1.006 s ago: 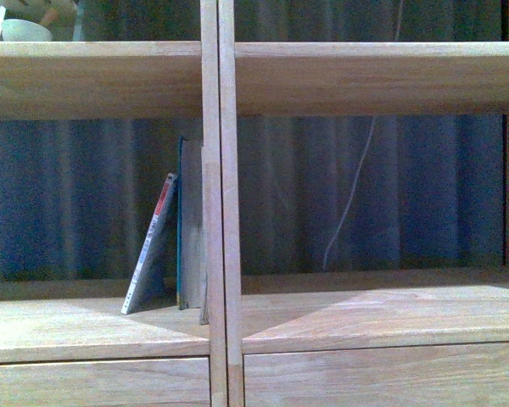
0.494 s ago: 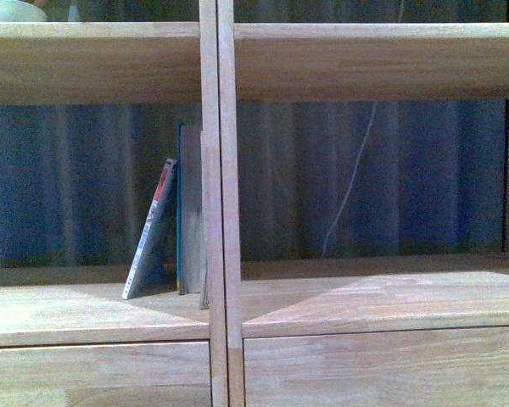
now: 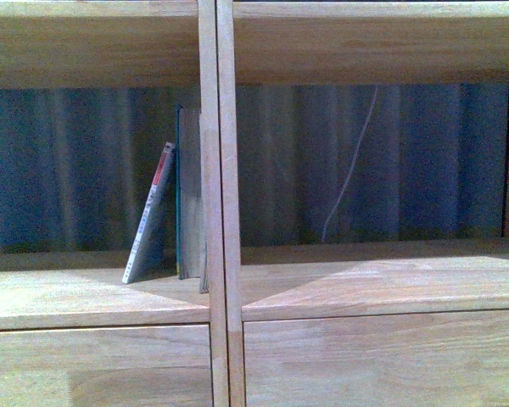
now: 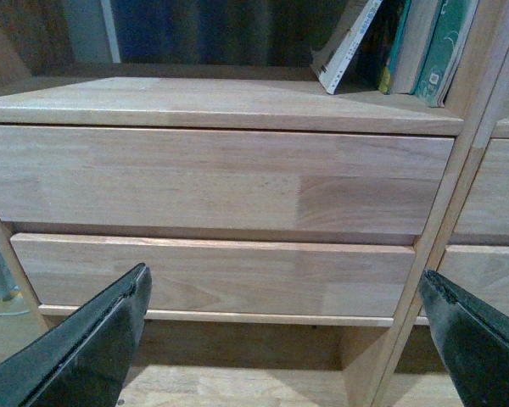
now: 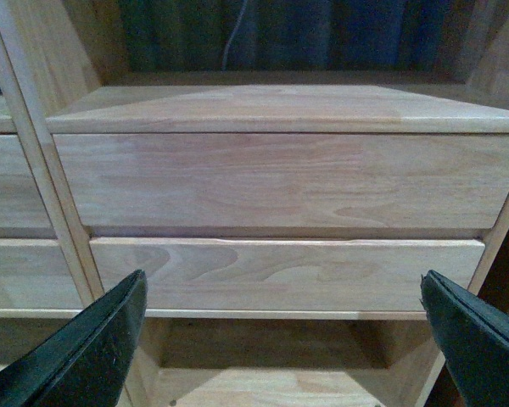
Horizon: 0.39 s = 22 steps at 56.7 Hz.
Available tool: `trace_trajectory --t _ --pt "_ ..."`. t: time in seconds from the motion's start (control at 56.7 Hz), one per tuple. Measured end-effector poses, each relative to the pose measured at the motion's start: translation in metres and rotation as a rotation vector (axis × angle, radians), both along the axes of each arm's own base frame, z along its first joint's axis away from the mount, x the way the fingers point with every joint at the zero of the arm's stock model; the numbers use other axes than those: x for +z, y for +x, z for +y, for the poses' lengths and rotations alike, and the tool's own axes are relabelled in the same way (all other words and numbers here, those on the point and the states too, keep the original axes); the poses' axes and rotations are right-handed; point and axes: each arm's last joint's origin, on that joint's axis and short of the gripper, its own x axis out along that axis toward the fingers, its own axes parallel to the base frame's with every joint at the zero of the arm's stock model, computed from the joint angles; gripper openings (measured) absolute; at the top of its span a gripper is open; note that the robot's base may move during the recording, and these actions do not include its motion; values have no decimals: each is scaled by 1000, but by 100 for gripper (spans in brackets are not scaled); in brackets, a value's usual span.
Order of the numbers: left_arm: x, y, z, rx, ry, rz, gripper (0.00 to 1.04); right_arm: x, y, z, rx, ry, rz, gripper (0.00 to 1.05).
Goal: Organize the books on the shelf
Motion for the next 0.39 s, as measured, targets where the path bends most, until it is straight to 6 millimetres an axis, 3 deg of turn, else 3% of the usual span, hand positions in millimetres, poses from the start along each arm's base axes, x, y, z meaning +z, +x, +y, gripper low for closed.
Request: trace_trajectory --t 0.388 --pt "0 0 0 0 0 0 97 0 0 0 0 0 0 98"
